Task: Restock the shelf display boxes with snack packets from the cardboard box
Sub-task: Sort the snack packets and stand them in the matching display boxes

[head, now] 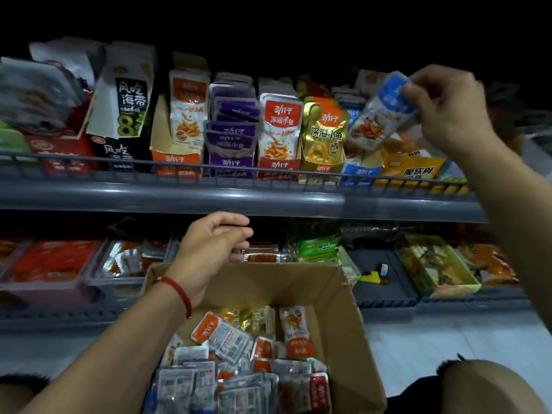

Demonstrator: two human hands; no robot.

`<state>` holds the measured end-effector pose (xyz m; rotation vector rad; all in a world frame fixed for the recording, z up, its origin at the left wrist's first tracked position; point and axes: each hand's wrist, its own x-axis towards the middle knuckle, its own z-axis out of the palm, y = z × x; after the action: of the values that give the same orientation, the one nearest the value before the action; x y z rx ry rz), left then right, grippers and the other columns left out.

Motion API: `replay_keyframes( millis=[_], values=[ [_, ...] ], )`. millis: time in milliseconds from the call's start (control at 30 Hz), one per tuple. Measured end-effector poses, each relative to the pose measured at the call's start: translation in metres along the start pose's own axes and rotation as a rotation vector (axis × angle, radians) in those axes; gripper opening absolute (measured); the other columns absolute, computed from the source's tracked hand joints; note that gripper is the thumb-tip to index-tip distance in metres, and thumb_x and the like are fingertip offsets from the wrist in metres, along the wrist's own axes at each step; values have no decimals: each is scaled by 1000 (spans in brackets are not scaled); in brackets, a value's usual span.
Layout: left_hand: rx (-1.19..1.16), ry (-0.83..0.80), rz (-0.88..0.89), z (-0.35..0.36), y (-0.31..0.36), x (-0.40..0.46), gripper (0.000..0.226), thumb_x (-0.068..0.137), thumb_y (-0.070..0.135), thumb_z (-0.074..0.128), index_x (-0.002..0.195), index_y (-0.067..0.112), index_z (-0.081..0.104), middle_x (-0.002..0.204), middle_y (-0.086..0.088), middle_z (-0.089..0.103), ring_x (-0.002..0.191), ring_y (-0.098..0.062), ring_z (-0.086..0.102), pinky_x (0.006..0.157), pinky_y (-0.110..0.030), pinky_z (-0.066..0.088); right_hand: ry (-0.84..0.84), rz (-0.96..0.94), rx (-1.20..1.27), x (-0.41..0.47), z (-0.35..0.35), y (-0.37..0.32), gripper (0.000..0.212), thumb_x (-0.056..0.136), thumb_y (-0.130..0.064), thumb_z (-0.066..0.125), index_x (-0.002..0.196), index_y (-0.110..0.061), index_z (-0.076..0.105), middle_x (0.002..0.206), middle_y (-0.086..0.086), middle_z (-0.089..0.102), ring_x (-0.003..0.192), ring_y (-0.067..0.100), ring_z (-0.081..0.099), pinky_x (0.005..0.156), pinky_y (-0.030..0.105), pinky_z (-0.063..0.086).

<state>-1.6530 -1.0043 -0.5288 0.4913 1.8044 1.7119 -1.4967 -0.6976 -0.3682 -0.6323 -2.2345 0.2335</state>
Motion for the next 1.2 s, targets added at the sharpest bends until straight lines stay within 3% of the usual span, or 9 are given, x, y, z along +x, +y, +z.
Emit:
replay_keyframes(
  millis=[67, 133, 267, 467, 900, 1200],
  values=[
    [24, 2, 11, -1, 0, 0, 14, 92, 13, 69, 103, 20, 71, 100, -4, 77, 94, -19, 73, 79, -35, 61, -36, -36, -64, 9, 5, -1, 27, 105, -27, 54, 119, -7, 65, 111, 6, 66, 98, 5, 56, 74, 13, 42],
    [46, -3, 14, -3, -1, -1, 15, 92, 12, 68, 104, 21, 71, 99, -2, 77, 94, -19, 73, 78, -35, 61, -125, -51, -106, 17, 14, 1, 27, 105, -26, 53, 121, -8, 64, 116, 11, 66, 103, 14, 58, 79, 26, 45],
    [66, -12, -2, -3, -2, 0, 16, 93, 10, 66, 104, 21, 71, 97, -2, 77, 94, -20, 73, 78, -35, 61, -282, -80, -180, 28, 34, 10, 25, 104, -26, 54, 122, -11, 64, 116, 11, 66, 107, 23, 62, 84, 36, 48],
    [114, 8, 0, -5, -3, 0, 19, 94, 4, 63, 103, 19, 70, 92, 0, 78, 91, -21, 73, 81, -37, 60, -321, -134, -264, 41, 51, 15, 28, 103, -20, 56, 128, -9, 63, 125, 17, 64, 114, 32, 61, 86, 38, 47],
    [155, 7, -36, -7, -3, 0, 23, 95, 1, 60, 104, 20, 69, 93, 2, 78, 92, -21, 73, 81, -37, 61, -304, -127, -284, 42, 65, 14, 42, 94, -20, 69, 135, -16, 57, 138, 15, 56, 127, 33, 54, 97, 49, 53],
    [157, 22, -44, -5, -3, -1, 23, 94, 0, 60, 104, 18, 69, 91, -2, 78, 92, -25, 73, 83, -41, 61, -326, -126, -367, 44, 71, 22, 61, 85, -27, 79, 139, -20, 53, 139, 14, 53, 132, 35, 43, 102, 48, 42]
  ],
)
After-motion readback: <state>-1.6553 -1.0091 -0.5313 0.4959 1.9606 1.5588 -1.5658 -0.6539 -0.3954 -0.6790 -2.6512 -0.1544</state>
